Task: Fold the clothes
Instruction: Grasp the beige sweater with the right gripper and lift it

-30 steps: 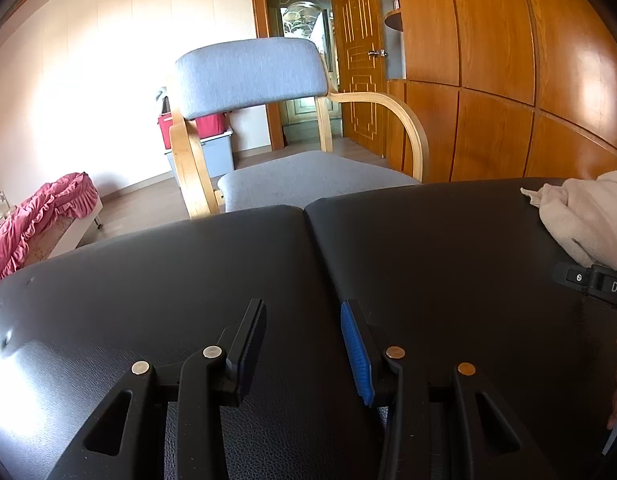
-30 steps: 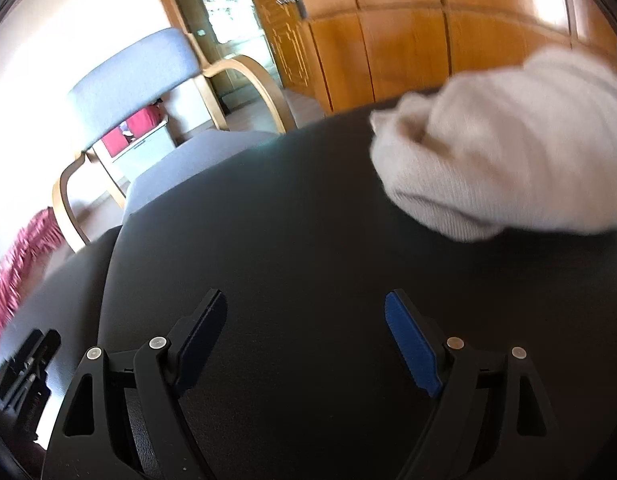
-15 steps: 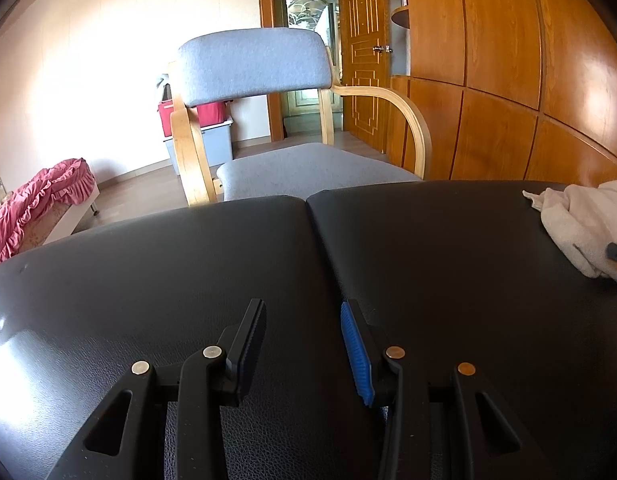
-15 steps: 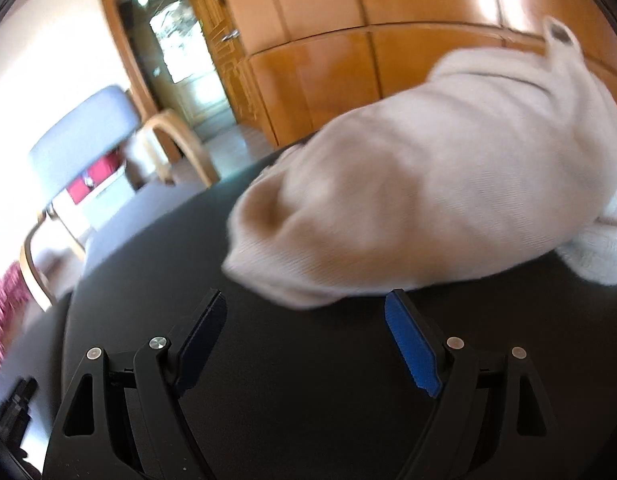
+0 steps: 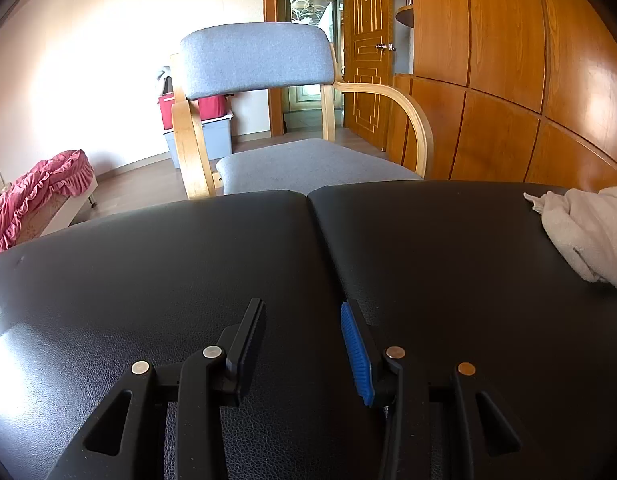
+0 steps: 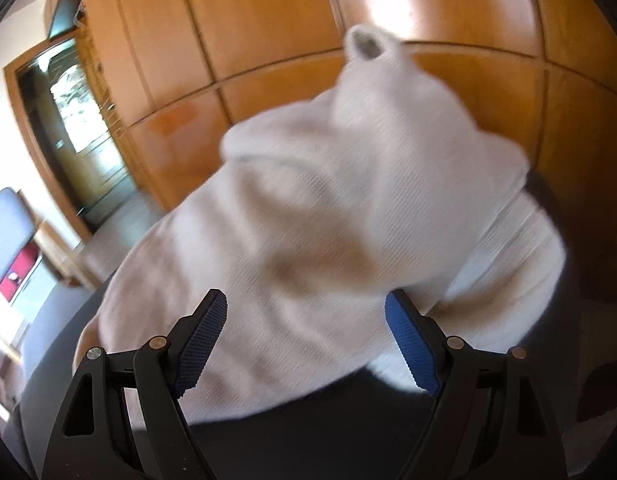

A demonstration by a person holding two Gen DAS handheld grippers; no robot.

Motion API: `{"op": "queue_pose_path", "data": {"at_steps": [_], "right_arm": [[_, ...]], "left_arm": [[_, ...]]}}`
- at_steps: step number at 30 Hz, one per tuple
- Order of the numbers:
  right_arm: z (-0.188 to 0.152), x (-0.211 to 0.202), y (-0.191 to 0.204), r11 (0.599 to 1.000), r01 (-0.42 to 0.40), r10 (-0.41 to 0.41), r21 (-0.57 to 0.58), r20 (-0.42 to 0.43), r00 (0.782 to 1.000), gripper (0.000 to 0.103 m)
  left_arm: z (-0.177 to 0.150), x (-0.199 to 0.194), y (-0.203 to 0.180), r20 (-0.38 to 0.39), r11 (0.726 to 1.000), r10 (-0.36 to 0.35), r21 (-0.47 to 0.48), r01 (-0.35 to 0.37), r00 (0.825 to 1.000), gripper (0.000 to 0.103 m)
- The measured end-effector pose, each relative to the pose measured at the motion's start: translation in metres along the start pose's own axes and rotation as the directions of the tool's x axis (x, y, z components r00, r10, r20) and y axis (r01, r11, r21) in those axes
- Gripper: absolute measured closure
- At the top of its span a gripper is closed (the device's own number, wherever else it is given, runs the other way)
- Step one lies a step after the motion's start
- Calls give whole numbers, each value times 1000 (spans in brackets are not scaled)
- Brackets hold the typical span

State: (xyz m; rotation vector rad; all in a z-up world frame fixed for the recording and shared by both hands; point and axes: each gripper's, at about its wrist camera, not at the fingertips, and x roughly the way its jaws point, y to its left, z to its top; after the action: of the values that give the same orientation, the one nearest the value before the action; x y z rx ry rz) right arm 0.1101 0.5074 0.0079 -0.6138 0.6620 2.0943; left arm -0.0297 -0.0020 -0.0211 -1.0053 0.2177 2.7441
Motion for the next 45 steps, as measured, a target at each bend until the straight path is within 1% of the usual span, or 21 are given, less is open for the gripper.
{"op": "queue_pose_path", "data": {"at_steps": [5,7,9,12,14,15,16,18,19,21,22,25,30,32,33,34,36,39,40,42,45], "right_arm": [[18,7,-12,994,106,-106,13,61,992,19],[24,6,-13,992,127,-128,17,72,989,19],[29,-2,-10,993,117,-117,8,119,986,19],[42,-10,-2,985,166,-155,-43,195,968,19],[53,-11,-3,974,216,-196,-63,232,953,19],[59,-8,-3,972,223,-201,-71,236,951,19],[65,-2,-4,970,227,-204,-89,215,955,19],[78,19,-5,966,226,-210,-129,127,969,19],[82,27,-6,969,209,-196,-134,103,975,19],[87,40,-10,969,203,-196,-139,62,979,16],[90,44,-12,969,207,-202,-134,49,978,11],[94,54,-20,979,180,-179,-96,22,984,4],[98,63,-15,982,142,-144,-125,-5,990,3],[100,60,-11,981,118,-120,-152,1,993,16],[100,59,-8,980,103,-104,-171,4,995,30],[102,59,-4,976,94,-94,-198,9,996,49],[105,59,4,967,73,-70,-245,20,997,79],[104,45,8,974,-5,11,-224,29,1000,93],[103,41,9,976,-37,44,-213,28,999,93],[100,32,10,977,-143,145,-156,7,989,93],[89,18,34,953,-229,233,-197,-1,972,93]], "left_arm": [[0,0,1,-9,1000,4,5,-4,1000,64],[0,1,2,-13,1000,3,3,-3,1000,64],[0,2,3,-19,1000,2,-1,-2,1000,64],[1,2,4,-26,1000,6,2,-6,1000,64],[1,2,4,-28,1000,9,6,-9,1000,64],[1,2,4,-26,1000,9,6,-9,1000,64],[1,2,4,-25,1000,9,5,-8,1000,64],[1,2,3,-24,1000,11,12,-11,1000,64],[1,1,2,-24,1000,13,16,-12,1000,64],[1,2,2,-24,1000,12,18,-11,1000,64],[1,2,3,-25,1000,11,18,-11,1000,64],[1,3,4,-28,1000,7,14,-7,1000,64],[1,3,4,-33,1000,11,19,-11,999,64],[1,3,4,-32,1000,14,25,-13,999,64],[1,3,4,-31,1000,14,26,-13,999,64],[1,3,4,-30,1000,14,27,-13,999,64],[1,2,4,-26,999,14,29,-13,1000,64],[0,1,4,-22,999,14,31,-14,1000,64],[0,0,5,-22,999,16,33,-15,1000,64],[1,-1,5,-20,999,18,36,-17,1000,64],[1,-2,6,-15,999,15,32,-15,1000,64]]}}
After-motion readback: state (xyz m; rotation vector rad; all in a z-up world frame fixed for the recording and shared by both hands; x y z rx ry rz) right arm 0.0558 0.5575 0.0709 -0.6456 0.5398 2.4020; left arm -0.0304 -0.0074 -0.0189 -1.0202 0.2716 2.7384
